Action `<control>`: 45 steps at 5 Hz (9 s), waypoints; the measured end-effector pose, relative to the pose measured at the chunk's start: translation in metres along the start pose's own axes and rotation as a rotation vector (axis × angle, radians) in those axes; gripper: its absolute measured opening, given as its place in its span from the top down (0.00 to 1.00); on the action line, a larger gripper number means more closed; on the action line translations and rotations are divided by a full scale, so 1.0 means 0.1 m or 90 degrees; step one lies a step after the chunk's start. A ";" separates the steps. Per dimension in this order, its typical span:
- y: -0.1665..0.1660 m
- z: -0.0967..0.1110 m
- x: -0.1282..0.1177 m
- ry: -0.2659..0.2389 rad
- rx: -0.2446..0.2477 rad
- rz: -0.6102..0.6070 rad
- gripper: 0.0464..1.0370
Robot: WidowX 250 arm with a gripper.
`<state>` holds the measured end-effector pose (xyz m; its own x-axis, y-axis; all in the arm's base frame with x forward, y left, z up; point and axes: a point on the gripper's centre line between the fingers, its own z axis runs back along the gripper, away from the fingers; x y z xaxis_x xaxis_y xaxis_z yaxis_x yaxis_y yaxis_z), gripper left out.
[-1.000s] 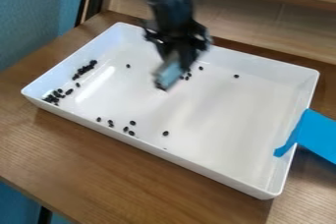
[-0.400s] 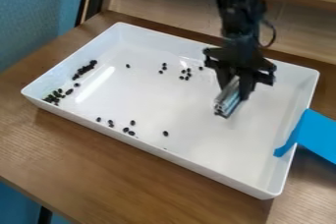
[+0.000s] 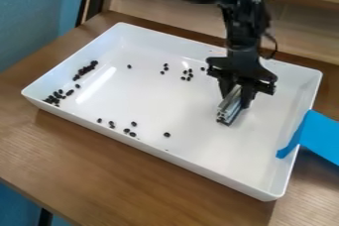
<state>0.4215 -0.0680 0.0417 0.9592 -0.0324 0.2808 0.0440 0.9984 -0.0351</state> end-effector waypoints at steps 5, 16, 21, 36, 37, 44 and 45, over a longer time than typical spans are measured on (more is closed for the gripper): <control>0.86 -0.03 0.03 -0.004 0.011 0.049 0.66; 2.80 0.40 -0.48 -0.049 0.045 0.151 0.66; 0.79 0.79 -0.62 -0.039 -0.049 0.098 0.66; 2.54 0.45 -1.15 -0.086 0.140 0.202 0.66; 2.56 0.48 -1.15 -0.086 0.121 0.202 0.66; 1.63 0.20 -0.75 -0.083 0.124 0.143 0.66; 1.85 0.19 -0.75 -0.097 0.138 0.151 0.66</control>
<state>0.3527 0.1200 0.0321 0.8822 0.1932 0.4293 -0.2516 0.9643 0.0829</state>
